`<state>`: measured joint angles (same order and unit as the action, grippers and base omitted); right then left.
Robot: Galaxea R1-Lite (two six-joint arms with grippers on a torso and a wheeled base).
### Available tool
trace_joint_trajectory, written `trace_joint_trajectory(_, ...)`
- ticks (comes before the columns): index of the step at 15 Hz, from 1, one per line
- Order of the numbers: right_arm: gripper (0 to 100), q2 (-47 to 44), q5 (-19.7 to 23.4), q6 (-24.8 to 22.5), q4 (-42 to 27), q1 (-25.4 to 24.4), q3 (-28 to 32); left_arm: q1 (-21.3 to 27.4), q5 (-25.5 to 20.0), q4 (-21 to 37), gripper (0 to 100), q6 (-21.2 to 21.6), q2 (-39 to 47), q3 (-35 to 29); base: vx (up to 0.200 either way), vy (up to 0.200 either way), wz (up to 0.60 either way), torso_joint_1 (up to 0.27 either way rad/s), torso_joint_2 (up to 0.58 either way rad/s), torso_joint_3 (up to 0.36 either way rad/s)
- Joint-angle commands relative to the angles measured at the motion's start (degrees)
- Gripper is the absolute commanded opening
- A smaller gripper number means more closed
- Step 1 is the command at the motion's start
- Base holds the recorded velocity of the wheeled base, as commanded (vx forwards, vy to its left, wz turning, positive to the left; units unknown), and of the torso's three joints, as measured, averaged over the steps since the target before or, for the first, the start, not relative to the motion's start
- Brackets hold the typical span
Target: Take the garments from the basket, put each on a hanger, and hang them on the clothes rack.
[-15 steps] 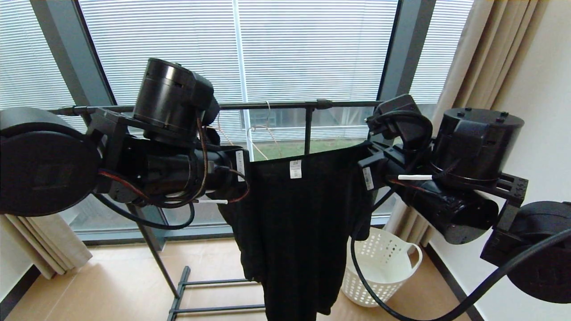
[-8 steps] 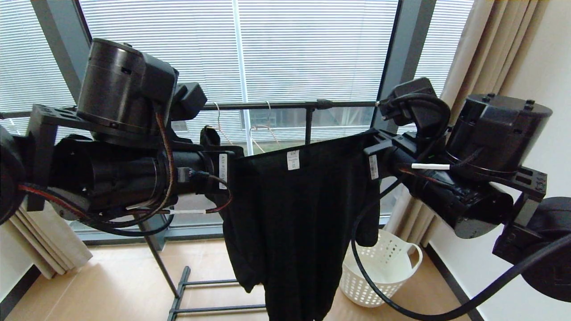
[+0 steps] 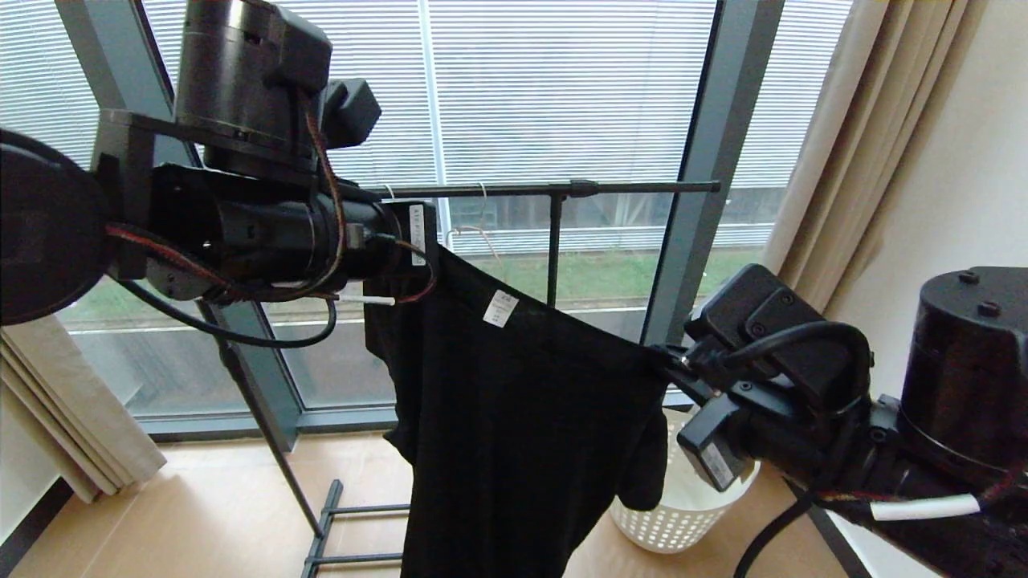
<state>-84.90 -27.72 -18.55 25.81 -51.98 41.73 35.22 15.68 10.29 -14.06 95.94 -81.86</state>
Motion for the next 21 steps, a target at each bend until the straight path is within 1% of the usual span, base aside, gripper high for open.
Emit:
trace_joint_trajectory(1,0,1.49,0.21,3.96,-4.19,-7.17,1.87,-0.15,-0.03,0.08,0,0.70,5.84,-6.29,0.000,0.000,0.00,0.000,0.00,0.000)
trace_joint_trajectory(2,0,1.22,0.48,6.07,-6.21,-8.93,2.92,-0.06,-0.03,0.08,0,1.49,6.98,-7.79,0.000,0.000,0.00,0.000,0.00,0.000)
trace_joint_trajectory(3,0,-0.36,0.91,10.56,-8.49,-12.79,5.21,-0.06,-0.03,0.08,0,2.63,8.21,-9.37,0.000,0.000,0.00,0.000,0.00,0.000)
trace_joint_trajectory(5,0,-3.96,0.83,17.15,-10.60,-15.78,8.63,0.38,-0.03,0.08,0,3.25,9.70,-11.74,0.000,0.000,0.00,0.000,0.00,0.000)
trace_joint_trajectory(7,0,-7.65,0.83,21.98,-10.87,-17.72,11.36,0.90,-0.03,0.08,0,3.25,10.50,-13.06,0.000,0.000,0.00,0.000,0.00,0.000)
trace_joint_trajectory(8,0,-7.65,0.83,21.98,-10.87,-17.72,11.36,0.90,-0.03,0.08,0,3.25,10.50,-13.06,0.000,0.000,0.00,0.000,0.00,0.000)
trace_joint_trajectory(9,0,-11.34,0.83,27.17,-10.34,-19.56,14.52,1.61,-0.03,-0.01,0,3.25,10.85,-13.94,0.000,0.000,0.00,0.000,0.00,0.000)
trace_joint_trajectory(11,0,-14.07,0.83,32.62,-10.25,-20.79,17.77,2.31,-0.38,-0.18,0,3.07,10.76,-13.94,0.000,0.000,0.00,0.000,0.00,0.000)
trace_joint_trajectory(13,0,-15.39,0.83,36.31,-10.16,-21.41,20.15,2.57,-0.38,-0.18,0,2.81,10.76,-13.85,0.000,0.000,0.00,0.000,0.00,0.000)
trace_joint_trajectory(15,0,-16.53,0.30,38.86,-10.16,-21.67,22.26,2.75,-0.38,-0.18,0,2.89,10.76,-13.94,0.000,0.000,0.00,0.000,0.00,0.000)
trace_joint_trajectory(18,0,-16.18,0.04,38.68,-10.87,-21.32,21.82,2.93,-0.38,-0.18,0,2.89,10.76,-14.03,0.000,0.000,0.00,0.000,0.00,0.000)
trace_joint_trajectory(19,0,-15.48,-0.14,37.45,-11.13,-20.09,20.94,2.93,-0.30,-0.18,0,2.89,10.76,-14.03,0.000,0.000,0.00,0.000,0.00,0.000)
trace_joint_trajectory(21,0,-13.19,-0.14,28.93,-11.48,-16.13,16.63,2.57,-0.21,-0.09,0,3.07,10.50,-14.03,0.000,0.000,0.00,0.000,0.00,0.000)
